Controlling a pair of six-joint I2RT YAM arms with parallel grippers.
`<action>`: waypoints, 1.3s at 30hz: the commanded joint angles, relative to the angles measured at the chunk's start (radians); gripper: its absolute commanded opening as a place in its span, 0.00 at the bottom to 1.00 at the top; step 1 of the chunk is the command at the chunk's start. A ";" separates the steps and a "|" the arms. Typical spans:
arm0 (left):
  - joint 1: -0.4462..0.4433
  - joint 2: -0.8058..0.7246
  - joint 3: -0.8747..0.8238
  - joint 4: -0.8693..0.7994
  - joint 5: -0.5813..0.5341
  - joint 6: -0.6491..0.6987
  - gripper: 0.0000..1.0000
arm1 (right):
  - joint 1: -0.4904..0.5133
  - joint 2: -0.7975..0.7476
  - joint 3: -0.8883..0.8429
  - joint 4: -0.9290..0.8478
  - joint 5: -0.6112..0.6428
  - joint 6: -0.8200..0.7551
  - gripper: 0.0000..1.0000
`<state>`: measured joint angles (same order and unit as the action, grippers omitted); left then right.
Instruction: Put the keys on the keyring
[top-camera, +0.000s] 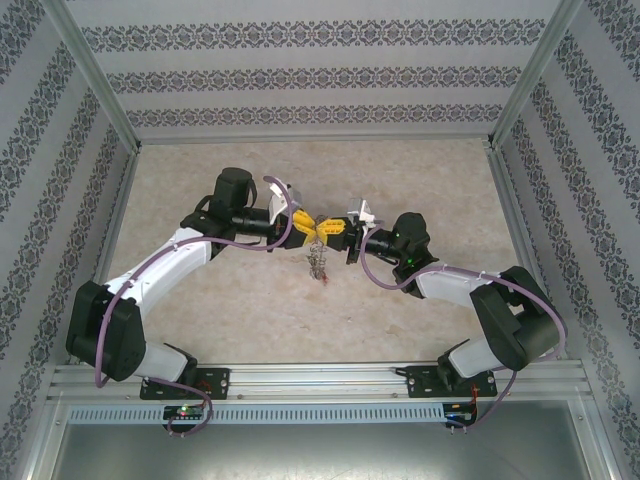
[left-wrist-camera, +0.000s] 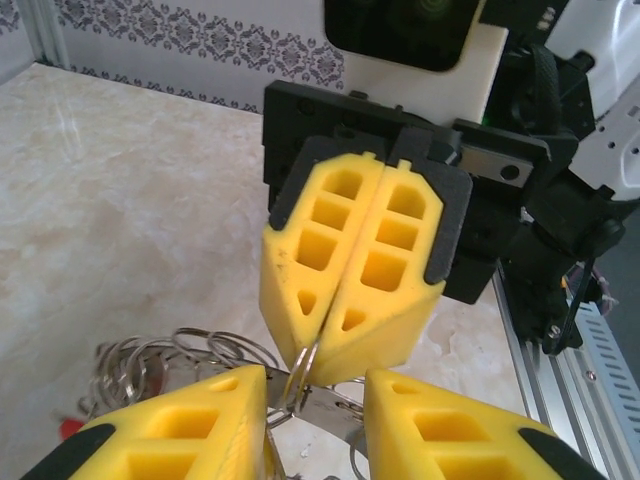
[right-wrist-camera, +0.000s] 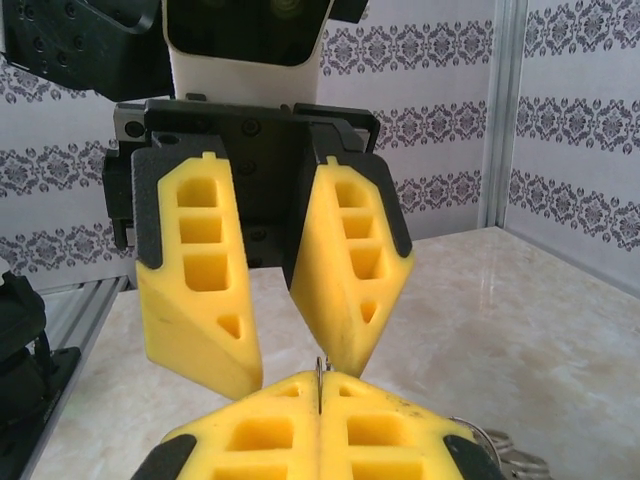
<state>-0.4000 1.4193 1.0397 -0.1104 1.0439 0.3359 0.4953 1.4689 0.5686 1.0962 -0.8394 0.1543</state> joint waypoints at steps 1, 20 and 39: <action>-0.016 0.008 0.036 -0.094 0.051 0.106 0.30 | 0.012 -0.021 0.040 0.070 -0.045 -0.005 0.00; -0.024 -0.020 -0.032 -0.050 -0.025 0.131 0.22 | 0.014 0.005 0.060 0.136 -0.070 0.044 0.00; -0.031 -0.036 0.027 -0.236 -0.162 0.281 0.00 | -0.020 -0.085 0.038 -0.269 -0.166 -0.285 0.24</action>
<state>-0.4221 1.4059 1.0218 -0.2131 0.9623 0.5117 0.4900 1.4593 0.5812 0.9913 -0.9195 0.0692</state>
